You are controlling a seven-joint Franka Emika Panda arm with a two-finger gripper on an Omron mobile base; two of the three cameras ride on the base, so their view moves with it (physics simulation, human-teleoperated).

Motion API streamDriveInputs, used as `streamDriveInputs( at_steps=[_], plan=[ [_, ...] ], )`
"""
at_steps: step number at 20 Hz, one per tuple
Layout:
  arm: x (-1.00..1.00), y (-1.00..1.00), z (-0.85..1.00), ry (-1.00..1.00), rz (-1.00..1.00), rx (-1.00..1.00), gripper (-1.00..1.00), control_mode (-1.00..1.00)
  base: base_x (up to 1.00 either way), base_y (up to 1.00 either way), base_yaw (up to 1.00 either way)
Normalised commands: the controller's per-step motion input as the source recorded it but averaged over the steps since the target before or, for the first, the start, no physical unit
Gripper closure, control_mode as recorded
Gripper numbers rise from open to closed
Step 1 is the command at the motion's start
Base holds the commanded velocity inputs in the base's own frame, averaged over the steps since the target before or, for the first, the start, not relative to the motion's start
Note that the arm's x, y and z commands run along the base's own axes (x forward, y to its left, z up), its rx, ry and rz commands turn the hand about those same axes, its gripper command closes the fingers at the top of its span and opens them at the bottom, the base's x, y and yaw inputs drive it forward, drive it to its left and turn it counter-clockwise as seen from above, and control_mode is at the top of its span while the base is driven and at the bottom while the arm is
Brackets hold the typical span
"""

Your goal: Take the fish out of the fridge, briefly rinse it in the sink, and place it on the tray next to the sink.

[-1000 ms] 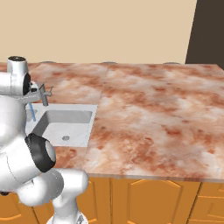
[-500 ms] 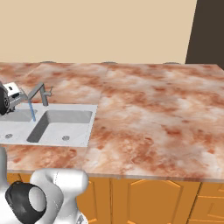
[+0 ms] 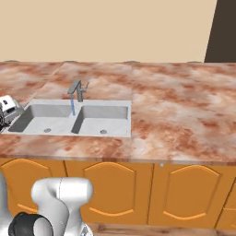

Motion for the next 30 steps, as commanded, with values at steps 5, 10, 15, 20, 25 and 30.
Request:
streamDriveInputs(
  at_steps=[5, 10, 15, 20, 25, 30],
  plan=[
    [0.0, 0.0, 0.0, 0.0, 0.0, 0.0, 1.0, 1.0, -0.04, 1.0, -0.12],
    [0.0, 0.0, 0.0, 0.0, 0.0, 0.0, 1.0, 1.0, 0.0, 1.0, -0.17],
    [0.0, 0.0, 0.0, 0.0, 0.0, 0.0, 1.0, 1.0, 0.0, 1.0, -0.26],
    [0.0, 0.0, 0.0, 0.0, 0.0, 0.0, 1.0, 1.0, 0.09, 0.86, -0.33],
    [0.4, 0.0, 0.0, 0.1, 0.0, 0.0, 1.0, -1.0, 0.32, 0.04, -0.03],
    [1.0, 0.01, -0.19, 0.33, 0.16, -0.04, 1.0, -1.0, 0.0, 0.0, 0.0]
  ],
)
